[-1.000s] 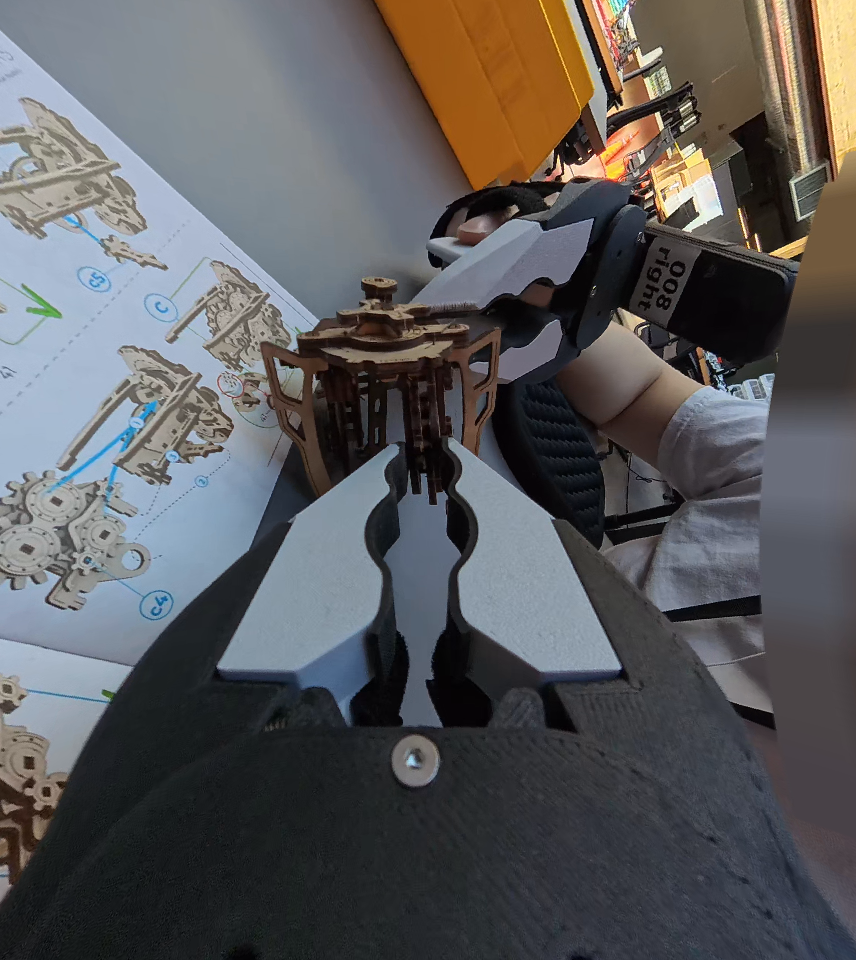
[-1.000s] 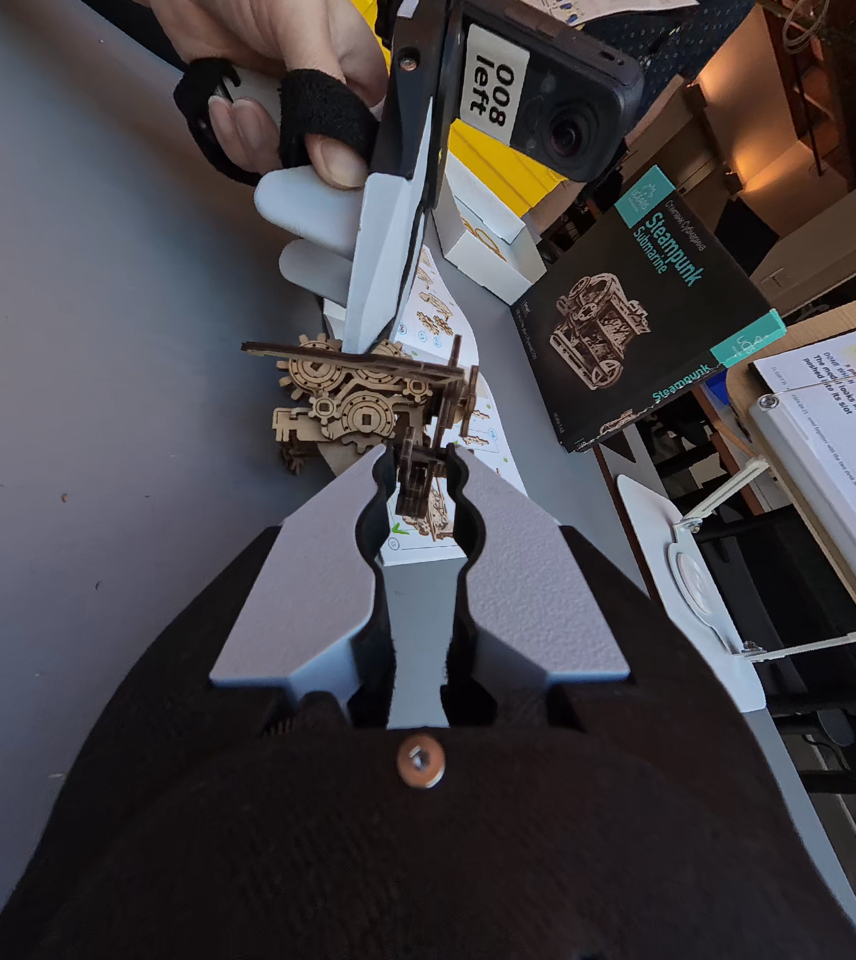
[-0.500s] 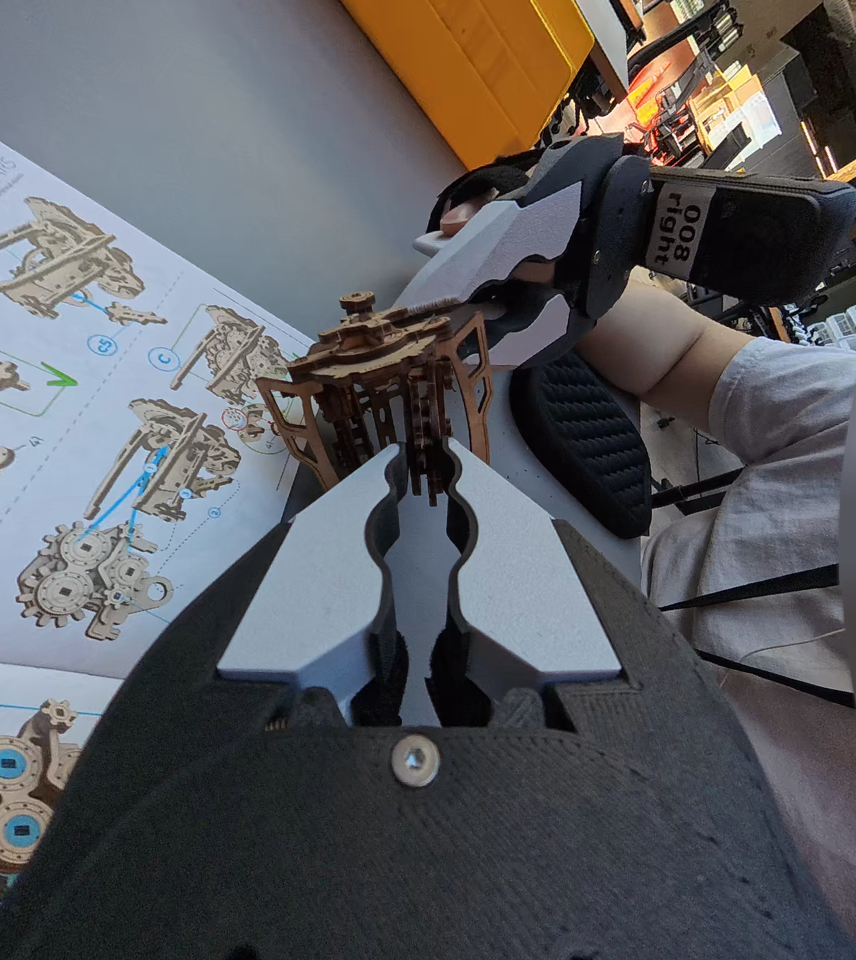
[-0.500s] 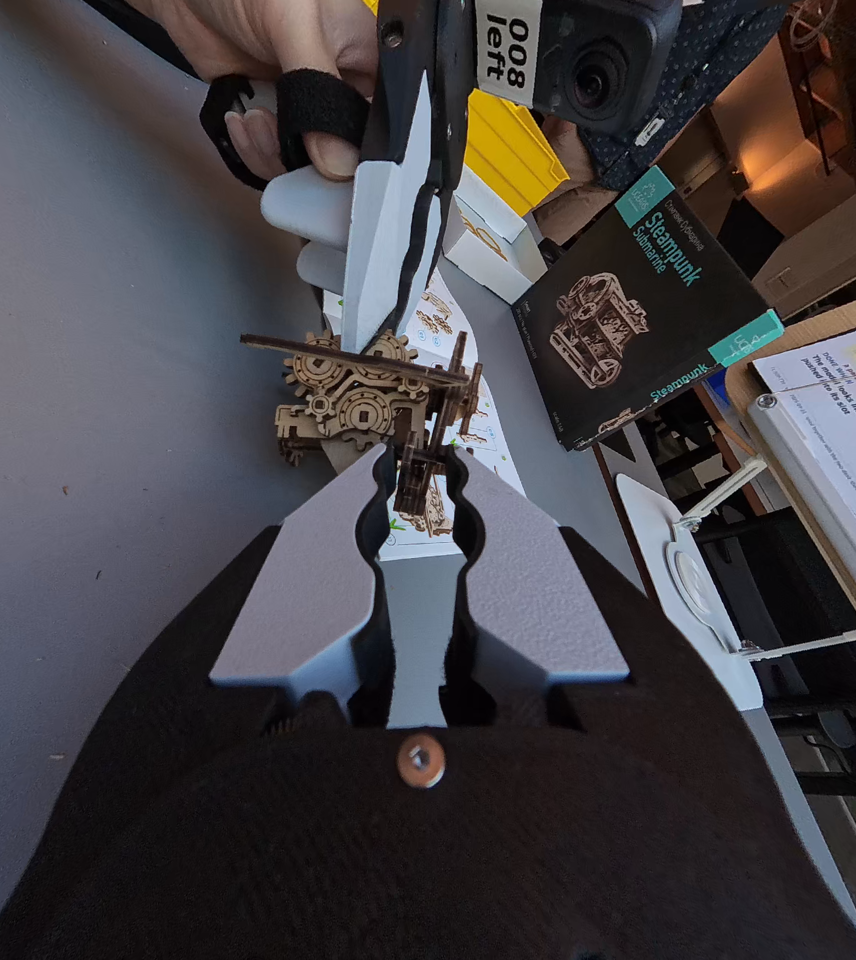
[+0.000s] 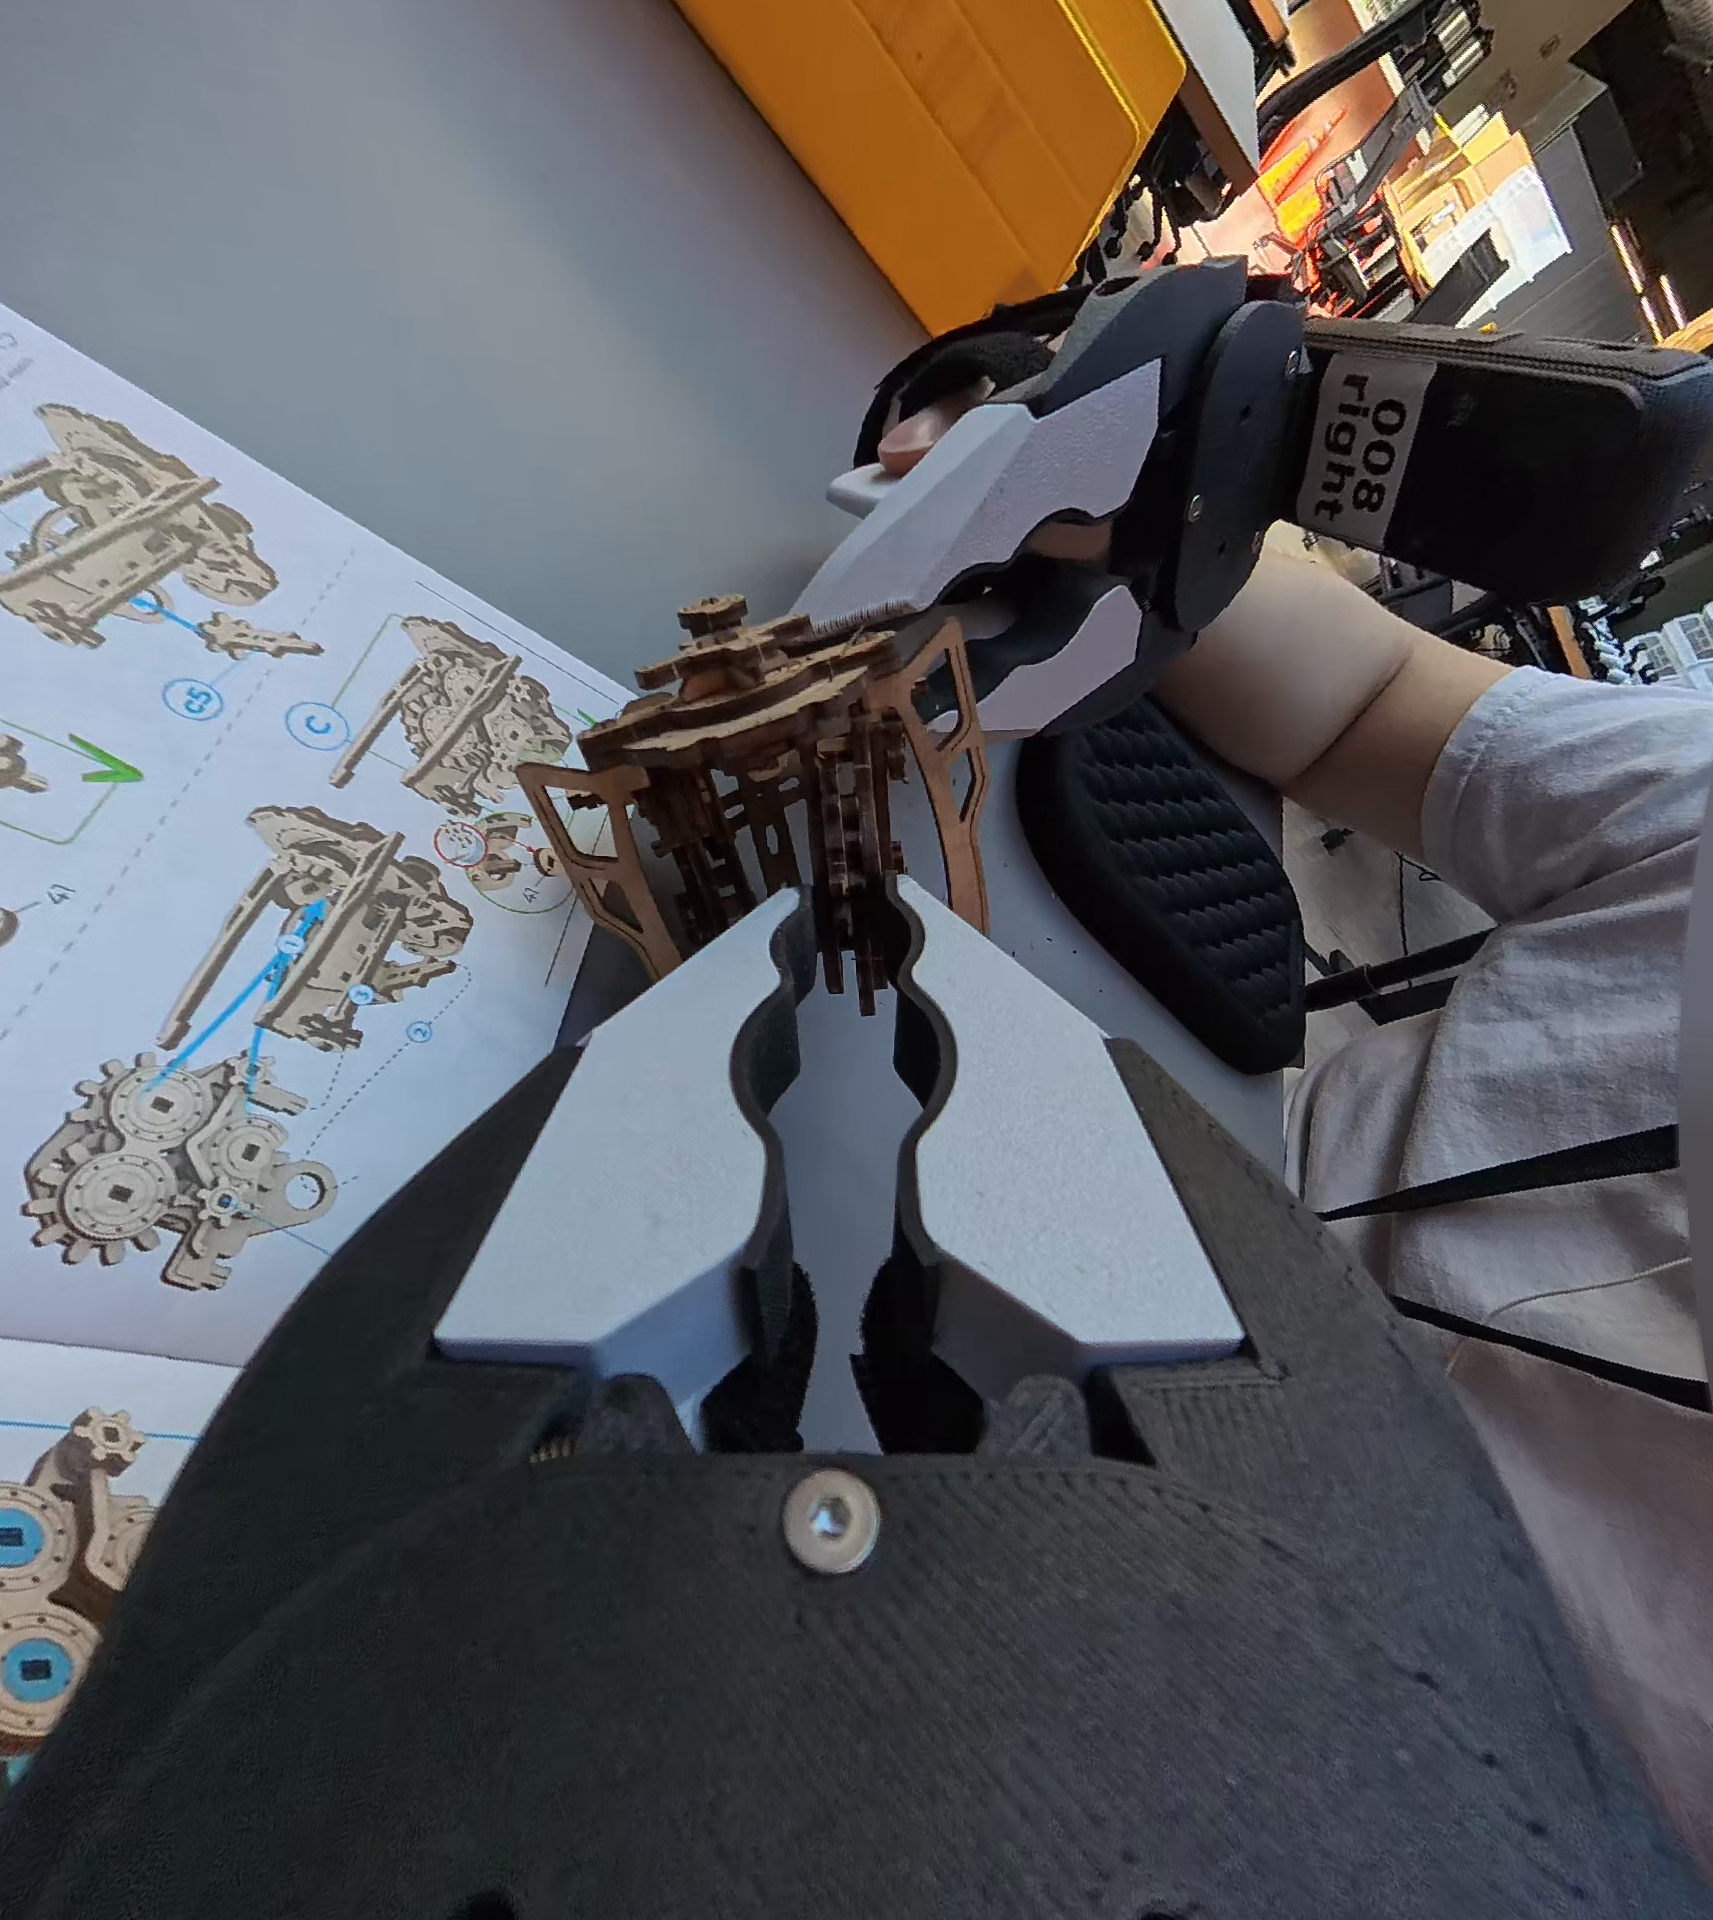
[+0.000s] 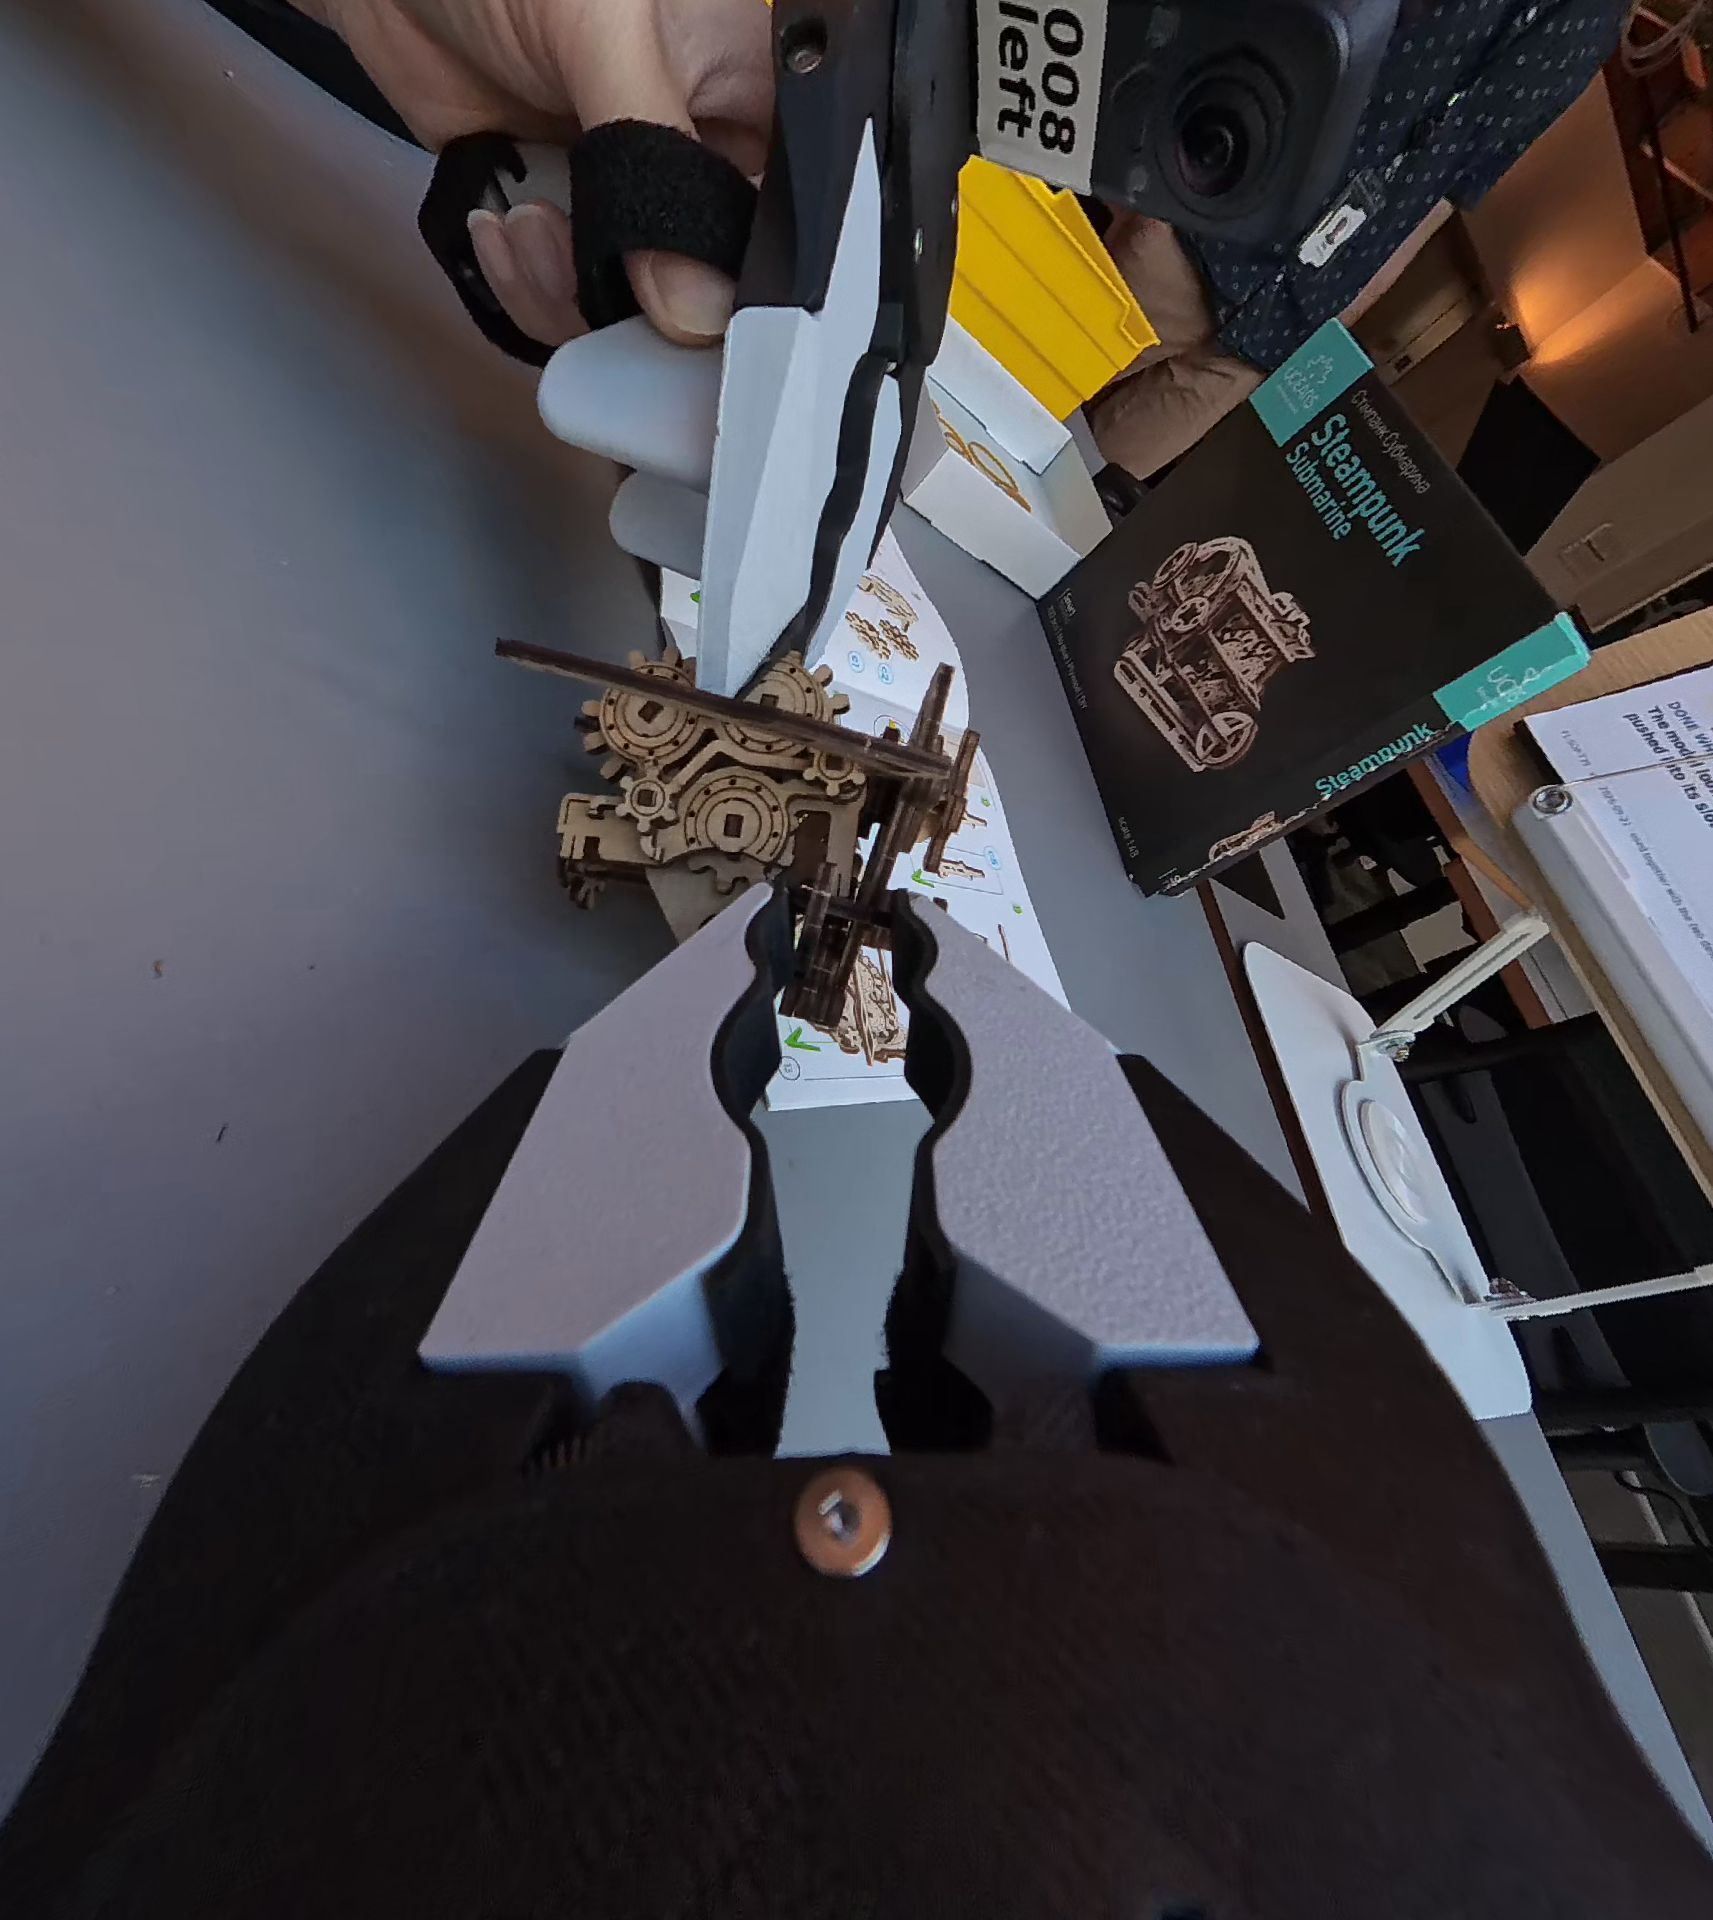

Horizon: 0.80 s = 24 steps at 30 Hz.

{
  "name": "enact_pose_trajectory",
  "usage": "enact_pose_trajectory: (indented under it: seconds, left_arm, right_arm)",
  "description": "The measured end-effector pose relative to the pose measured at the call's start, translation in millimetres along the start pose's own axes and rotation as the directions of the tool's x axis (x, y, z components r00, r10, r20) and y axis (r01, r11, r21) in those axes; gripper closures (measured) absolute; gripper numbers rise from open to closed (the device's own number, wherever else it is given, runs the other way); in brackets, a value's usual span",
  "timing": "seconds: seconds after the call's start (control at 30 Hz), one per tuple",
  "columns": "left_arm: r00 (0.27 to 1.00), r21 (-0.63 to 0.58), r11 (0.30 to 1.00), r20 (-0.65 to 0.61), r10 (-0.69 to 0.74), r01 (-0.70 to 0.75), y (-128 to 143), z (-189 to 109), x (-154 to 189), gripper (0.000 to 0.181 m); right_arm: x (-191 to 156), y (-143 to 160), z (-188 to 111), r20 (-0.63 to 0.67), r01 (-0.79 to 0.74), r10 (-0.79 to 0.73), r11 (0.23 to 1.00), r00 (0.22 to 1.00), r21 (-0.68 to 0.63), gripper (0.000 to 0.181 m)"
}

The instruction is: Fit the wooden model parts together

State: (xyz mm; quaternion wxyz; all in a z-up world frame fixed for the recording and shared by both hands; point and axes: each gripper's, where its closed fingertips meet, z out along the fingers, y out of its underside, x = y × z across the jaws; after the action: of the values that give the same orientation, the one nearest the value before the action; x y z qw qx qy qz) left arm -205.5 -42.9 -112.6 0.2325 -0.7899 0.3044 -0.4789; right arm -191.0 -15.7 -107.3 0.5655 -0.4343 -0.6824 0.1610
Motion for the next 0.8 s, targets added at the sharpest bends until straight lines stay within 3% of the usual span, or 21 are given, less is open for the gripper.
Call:
enact_pose_trajectory:
  seconds: [0.33, 0.63, 0.8]
  left_arm:
    - [1.000, -0.006, 1.000, 0.013, -0.025, 0.025, 2, 2, 0, 0.171]
    - [0.989, -0.083, 0.994, 0.124, 0.084, -0.074, 9, 3, -5, 0.171]
    - [0.990, -0.093, 0.995, 0.131, 0.054, -0.042, 11, 3, -4, 0.171]
  right_arm:
    - [2, -3, -2, -0.080, 0.143, -0.143, 0.990, 0.987, -0.005, 0.164]
    - [-3, 4, 5, -0.035, 0.065, -0.067, 0.996, 0.997, -0.067, 0.164]
    - [-4, 0, 4, -0.038, 0.101, -0.104, 0.993, 0.994, -0.059, 0.164]
